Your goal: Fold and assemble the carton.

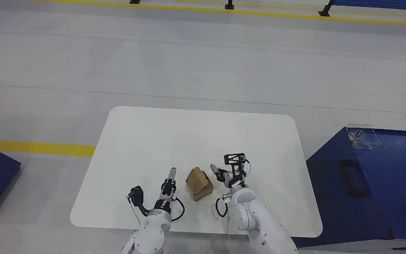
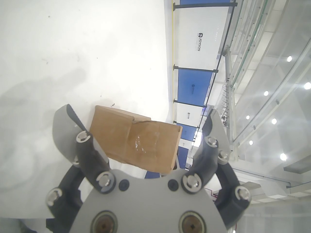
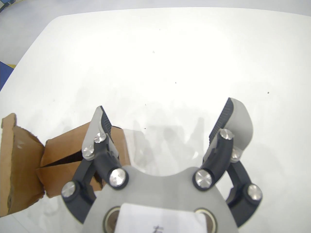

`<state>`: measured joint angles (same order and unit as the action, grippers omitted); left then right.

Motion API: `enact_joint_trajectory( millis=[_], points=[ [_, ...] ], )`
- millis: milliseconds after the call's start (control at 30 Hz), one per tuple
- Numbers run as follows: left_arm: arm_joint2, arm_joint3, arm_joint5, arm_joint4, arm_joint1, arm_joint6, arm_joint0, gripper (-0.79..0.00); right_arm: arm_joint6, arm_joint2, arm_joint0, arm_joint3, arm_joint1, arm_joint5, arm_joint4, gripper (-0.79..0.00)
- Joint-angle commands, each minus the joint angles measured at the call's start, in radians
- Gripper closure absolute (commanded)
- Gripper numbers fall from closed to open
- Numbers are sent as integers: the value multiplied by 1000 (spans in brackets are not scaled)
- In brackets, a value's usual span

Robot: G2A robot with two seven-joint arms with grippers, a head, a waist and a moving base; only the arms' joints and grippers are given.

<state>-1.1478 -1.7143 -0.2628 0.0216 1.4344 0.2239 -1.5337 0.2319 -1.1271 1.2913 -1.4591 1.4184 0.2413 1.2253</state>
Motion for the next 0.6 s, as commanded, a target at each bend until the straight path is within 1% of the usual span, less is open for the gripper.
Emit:
enact_joint_trajectory(
  millis=[0,33,100,233,267,300,367,400,500,567],
  points=[
    [11,10,0,-39,-3,-40,5,-785,-1,-3,8,-1,-2,-5,22,-785],
    [13,22,-8,-77,-6,-58,16,-785,-4,-8,11,-7,-2,8,28,-785],
    [33,43,-45,-153,-13,-153,47,-785,-2,-12,19,-21,-3,12,28,-785],
    [44,43,-89,-262,-26,-301,80,-785,4,-18,28,-39,-4,3,42,-785],
    [41,39,-101,-264,-28,-329,82,-767,4,-18,31,-42,-4,3,45,-785],
    [37,36,-116,-259,-30,-361,84,-727,6,-19,32,-44,-4,2,48,-785],
    [28,26,-128,-266,-33,-388,88,-610,8,-18,34,-44,-4,1,53,-785],
    [28,29,-137,-267,-34,-399,87,-533,8,-18,34,-42,-4,3,56,-785],
    [37,43,-156,-288,-36,-433,99,-480,8,-19,32,-37,-3,3,65,-785],
    [42,54,-158,-293,-35,-435,106,-489,7,-23,32,-35,-3,2,66,-785]
  ],
)
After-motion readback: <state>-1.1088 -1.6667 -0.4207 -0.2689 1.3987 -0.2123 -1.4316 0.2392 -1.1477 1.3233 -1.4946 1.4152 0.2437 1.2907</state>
